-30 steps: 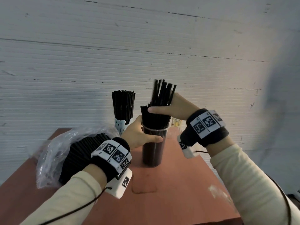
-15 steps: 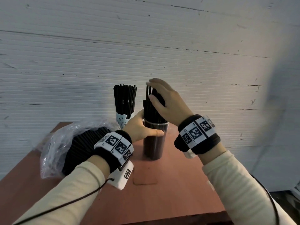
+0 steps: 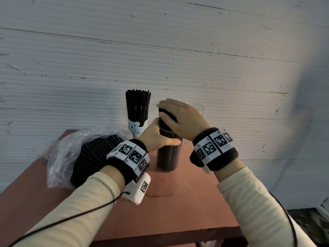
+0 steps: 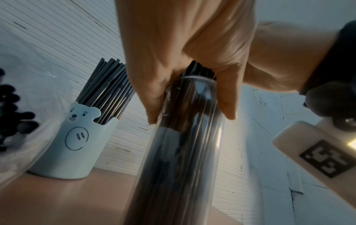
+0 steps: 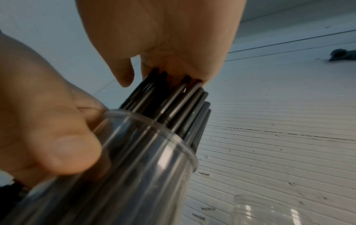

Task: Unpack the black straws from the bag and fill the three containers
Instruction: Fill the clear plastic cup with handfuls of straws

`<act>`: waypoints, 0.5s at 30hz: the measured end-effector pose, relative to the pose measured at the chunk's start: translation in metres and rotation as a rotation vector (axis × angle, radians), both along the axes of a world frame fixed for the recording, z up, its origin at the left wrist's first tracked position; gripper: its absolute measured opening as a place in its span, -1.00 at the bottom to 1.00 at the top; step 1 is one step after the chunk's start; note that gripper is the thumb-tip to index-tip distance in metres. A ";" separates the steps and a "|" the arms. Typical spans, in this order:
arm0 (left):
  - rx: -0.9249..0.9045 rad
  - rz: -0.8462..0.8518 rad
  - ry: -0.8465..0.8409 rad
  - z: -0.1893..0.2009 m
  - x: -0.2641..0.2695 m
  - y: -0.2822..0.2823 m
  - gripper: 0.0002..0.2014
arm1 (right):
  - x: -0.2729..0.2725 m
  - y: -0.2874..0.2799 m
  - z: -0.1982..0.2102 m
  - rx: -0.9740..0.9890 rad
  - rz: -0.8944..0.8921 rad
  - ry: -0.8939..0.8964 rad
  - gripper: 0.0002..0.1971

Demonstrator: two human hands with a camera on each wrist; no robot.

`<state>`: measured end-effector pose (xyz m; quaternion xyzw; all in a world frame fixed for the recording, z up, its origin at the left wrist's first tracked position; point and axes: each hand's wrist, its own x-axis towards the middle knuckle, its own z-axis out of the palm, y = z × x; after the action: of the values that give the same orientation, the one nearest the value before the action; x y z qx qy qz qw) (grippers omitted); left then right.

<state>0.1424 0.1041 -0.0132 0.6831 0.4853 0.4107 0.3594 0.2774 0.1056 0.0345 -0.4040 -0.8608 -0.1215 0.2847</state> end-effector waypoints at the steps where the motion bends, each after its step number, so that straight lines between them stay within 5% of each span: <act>1: -0.005 -0.004 -0.006 0.000 0.001 0.000 -0.18 | 0.000 -0.002 0.002 -0.015 0.005 0.003 -0.59; 6: -0.104 -0.004 0.004 -0.003 -0.010 -0.004 0.28 | -0.005 -0.009 0.015 -0.029 0.074 0.153 -0.52; 11: 0.069 0.200 -0.100 -0.006 -0.049 -0.029 -0.11 | -0.034 -0.024 0.017 0.132 0.258 0.424 -0.74; 15: 0.251 0.349 -0.048 -0.002 -0.095 -0.059 -0.59 | -0.066 -0.039 0.005 -0.140 0.309 0.474 -0.74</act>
<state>0.0470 0.0455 -0.0154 0.6180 0.5327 0.5401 0.2063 0.2111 0.0668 0.0392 -0.3037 -0.8280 0.0806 0.4645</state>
